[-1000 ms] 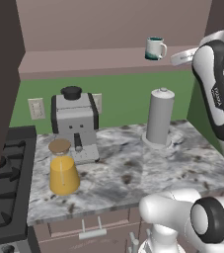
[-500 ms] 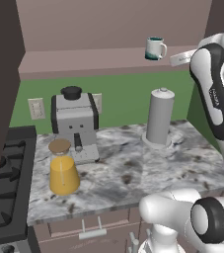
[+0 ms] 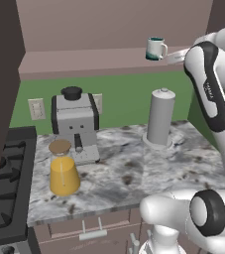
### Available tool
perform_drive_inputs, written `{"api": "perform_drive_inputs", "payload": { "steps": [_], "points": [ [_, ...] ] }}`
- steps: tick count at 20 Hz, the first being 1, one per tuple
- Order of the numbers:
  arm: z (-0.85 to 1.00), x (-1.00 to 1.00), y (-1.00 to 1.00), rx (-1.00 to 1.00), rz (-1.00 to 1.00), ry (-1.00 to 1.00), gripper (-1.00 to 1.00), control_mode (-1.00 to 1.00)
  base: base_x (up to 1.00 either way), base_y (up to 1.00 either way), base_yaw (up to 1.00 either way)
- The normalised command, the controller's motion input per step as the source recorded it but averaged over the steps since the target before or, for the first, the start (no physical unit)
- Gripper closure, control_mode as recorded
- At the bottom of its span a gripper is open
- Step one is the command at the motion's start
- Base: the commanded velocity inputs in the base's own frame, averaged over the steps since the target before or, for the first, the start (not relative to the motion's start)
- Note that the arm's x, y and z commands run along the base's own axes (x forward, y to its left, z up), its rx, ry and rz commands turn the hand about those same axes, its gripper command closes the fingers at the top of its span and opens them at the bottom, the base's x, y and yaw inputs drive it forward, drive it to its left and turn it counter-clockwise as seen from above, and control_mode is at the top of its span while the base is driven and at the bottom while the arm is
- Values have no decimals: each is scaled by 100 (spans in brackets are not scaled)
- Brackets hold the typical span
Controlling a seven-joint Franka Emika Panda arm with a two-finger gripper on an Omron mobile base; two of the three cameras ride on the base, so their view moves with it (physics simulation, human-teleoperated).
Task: There is a tray on the dining counter. Grab the cup, mug, and pitcher and place them on the tray. The pitcher may be placed next to the tray if it cannot fit the tray.
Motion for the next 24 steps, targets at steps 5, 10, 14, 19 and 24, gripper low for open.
{"api": "perform_drive_inputs", "payload": {
  "steps": [5, 10, 14, 19, 24],
  "points": [
    [0, 32, 0, 0, 0, 0, -100, -100, 0, 0, 0],
    [0, 17, 0, 0, 0, 5, -100, -100, 0, 0, 0],
    [0, 3, -6, 0, 0, 5, -100, -100, 0, 0, 0],
    [5, 26, 0, 0, 0, 13, -100, -100, 0, 0, 0],
    [0, 27, 1, 0, 0, 5, -100, -100, 0, 0, 0]
  ]
}}
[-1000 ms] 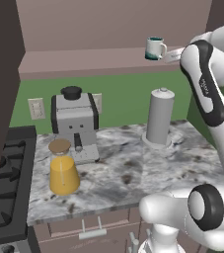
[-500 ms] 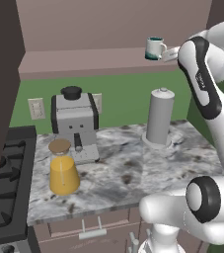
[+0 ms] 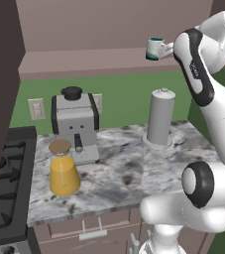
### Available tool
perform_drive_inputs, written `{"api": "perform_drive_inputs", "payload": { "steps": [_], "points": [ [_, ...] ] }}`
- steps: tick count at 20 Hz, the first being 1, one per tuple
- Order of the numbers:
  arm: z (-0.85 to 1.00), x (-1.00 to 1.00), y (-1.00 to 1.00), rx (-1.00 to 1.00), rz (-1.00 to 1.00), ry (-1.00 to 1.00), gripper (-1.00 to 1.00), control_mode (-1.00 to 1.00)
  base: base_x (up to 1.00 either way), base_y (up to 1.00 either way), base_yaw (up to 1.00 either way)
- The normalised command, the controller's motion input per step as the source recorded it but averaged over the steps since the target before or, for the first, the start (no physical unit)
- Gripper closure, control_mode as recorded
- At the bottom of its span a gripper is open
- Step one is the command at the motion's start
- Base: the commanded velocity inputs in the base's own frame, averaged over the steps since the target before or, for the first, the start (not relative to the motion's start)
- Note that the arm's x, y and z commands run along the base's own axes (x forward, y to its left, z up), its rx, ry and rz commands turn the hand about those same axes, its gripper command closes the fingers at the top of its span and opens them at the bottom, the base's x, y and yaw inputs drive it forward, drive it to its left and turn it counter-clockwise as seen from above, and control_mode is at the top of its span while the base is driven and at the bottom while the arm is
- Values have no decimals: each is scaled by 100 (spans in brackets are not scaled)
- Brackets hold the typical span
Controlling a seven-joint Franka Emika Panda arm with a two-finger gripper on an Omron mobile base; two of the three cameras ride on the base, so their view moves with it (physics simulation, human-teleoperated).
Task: There is a tray on the dining counter. Grab the cup, mug, and pitcher and place them on the tray. The pitcher may be placed next to the tray if it cannot fit the tray.
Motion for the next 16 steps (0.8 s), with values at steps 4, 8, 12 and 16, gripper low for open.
{"api": "perform_drive_inputs", "payload": {
  "steps": [4, 8, 12, 16],
  "points": [
    [0, 27, 0, 0, 0, 0, -100, -100, 0, 0, 0],
    [0, 25, 0, 0, 0, 0, -100, -100, 0, 0, 0],
    [0, 21, 0, 0, 0, 0, -100, -100, 0, 0, 0],
    [0, 19, 0, 0, 0, 0, -100, -100, 0, 0, 0]
  ]
}}
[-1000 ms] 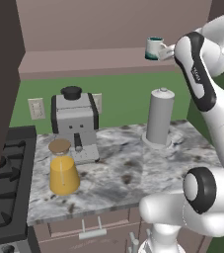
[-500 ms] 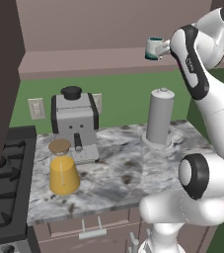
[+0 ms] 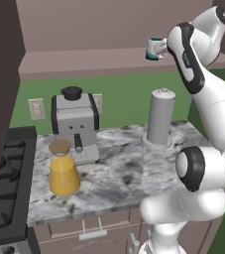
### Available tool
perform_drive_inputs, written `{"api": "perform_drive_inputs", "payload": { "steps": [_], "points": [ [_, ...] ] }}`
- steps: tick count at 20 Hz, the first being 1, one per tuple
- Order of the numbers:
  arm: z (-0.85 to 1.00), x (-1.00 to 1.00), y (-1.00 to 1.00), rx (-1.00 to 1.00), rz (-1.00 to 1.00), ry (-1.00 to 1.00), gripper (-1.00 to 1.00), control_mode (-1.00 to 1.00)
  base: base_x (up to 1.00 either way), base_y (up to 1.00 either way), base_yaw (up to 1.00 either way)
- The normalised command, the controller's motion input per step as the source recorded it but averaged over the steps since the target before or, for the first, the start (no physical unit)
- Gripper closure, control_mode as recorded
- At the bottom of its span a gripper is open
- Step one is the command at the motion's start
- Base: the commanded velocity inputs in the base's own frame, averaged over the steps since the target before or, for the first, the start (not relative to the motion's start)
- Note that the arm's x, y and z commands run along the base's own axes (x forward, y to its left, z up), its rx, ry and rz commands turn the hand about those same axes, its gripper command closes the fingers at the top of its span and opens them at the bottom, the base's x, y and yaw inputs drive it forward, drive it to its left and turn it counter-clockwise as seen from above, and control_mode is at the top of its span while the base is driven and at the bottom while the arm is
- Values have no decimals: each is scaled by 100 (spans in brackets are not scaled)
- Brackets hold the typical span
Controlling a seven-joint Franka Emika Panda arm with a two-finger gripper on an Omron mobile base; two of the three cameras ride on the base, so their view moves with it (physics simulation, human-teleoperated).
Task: There is a tray on the dining counter. Grab the cup, mug, and pitcher and place them on the tray. The pitcher may be placed next to the tray if it cannot fit the tray.
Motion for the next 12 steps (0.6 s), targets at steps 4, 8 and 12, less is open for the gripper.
{"api": "perform_drive_inputs", "payload": {
  "steps": [4, 8, 12],
  "points": [
    [0, 19, 0, 0, 0, 0, -100, -100, 0, 0, 0],
    [0, 18, 0, 0, 0, 0, -100, -100, 0, 0, 0],
    [0, 13, 0, 0, 0, 0, -100, -100, 0, 0, 0]
  ]
}}
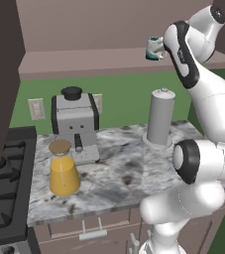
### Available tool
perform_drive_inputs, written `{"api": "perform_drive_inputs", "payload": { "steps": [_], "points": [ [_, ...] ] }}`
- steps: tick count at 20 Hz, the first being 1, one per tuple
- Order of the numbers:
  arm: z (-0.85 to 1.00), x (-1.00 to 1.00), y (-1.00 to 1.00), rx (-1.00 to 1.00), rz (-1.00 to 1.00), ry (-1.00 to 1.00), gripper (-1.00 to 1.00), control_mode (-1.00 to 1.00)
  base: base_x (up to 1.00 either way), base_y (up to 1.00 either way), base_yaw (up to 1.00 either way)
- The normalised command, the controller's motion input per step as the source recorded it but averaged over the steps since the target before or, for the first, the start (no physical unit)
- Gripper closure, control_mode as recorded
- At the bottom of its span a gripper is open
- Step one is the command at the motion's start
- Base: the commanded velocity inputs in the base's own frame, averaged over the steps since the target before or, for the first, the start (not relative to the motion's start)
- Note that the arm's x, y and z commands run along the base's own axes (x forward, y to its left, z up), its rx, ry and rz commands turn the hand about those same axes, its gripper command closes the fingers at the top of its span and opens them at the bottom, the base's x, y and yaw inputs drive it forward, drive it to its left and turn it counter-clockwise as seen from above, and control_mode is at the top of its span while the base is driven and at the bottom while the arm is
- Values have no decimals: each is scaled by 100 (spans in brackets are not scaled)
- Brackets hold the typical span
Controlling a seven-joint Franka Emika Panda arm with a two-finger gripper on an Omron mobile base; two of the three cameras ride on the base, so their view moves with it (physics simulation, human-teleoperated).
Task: There is a tray on the dining counter. Grab the cup, mug, and pitcher and place them on the tray. The pitcher may be placed next to the tray if it cannot fit the tray.
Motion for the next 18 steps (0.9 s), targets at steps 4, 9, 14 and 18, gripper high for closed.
{"api": "perform_drive_inputs", "payload": {
  "steps": [4, 9, 14, 18],
  "points": [
    [0, 6, -3, 0, 1, 0, -100, -100, 0, 0, 0],
    [0, 2, -4, 0, 2, 0, -100, -100, 0, 0, 0],
    [0, 1, -5, 0, 3, 0, -100, -100, 0, 0, 0],
    [0, 6, -2, 0, 3, 0, -100, -100, 0, 0, 0]
  ]
}}
